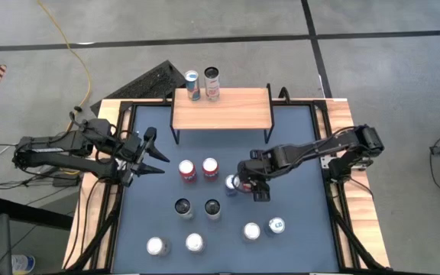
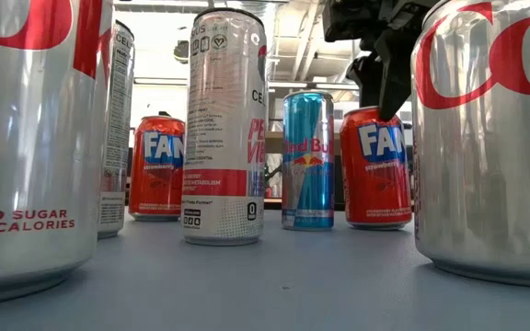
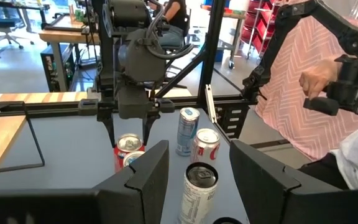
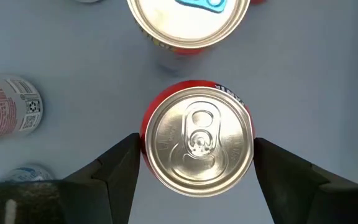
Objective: Place canned beverage on shelf
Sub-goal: Put the right silver soda can on the shelf
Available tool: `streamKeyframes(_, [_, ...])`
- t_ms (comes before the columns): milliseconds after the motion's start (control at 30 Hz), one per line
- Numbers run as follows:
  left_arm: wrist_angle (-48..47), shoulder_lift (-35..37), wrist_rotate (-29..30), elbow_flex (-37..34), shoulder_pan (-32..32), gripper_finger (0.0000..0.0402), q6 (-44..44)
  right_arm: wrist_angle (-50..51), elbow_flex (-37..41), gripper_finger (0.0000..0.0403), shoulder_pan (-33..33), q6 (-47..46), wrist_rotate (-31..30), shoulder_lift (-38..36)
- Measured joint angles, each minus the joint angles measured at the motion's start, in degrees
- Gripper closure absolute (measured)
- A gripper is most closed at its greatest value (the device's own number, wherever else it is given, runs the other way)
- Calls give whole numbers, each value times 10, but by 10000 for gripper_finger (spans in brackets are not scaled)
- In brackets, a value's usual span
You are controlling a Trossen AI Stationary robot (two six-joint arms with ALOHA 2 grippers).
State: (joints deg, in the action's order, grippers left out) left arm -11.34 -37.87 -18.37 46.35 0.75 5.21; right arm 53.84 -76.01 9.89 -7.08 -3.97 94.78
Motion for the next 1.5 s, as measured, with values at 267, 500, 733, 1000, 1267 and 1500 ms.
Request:
streamKeyframes(267, [0, 0, 10, 0, 0, 241, -14, -6, 1, 99, -3, 35, 2, 2])
streamKeyframes(500, [0, 0, 12, 0, 0, 241, -16, -5, 2, 49, -3, 65, 0, 3])
streamKeyframes(733, [0, 0, 12, 0, 0, 241, -16, 4, 2, 58, -7, 80, -2, 3])
streamKeyframes(1000, [0, 0, 12, 0, 0, 241, -16, 3, 2, 68, -32, 12, -3, 2])
streamKeyframes(1267, [0, 0, 27, 0, 0, 241, -16, 25, -36, 61, -59, 0, -9, -11])
streamKeyframes(1500, [0, 0, 27, 0, 0, 241, -17, 80, -99, 60, -29, -34, -9, -11])
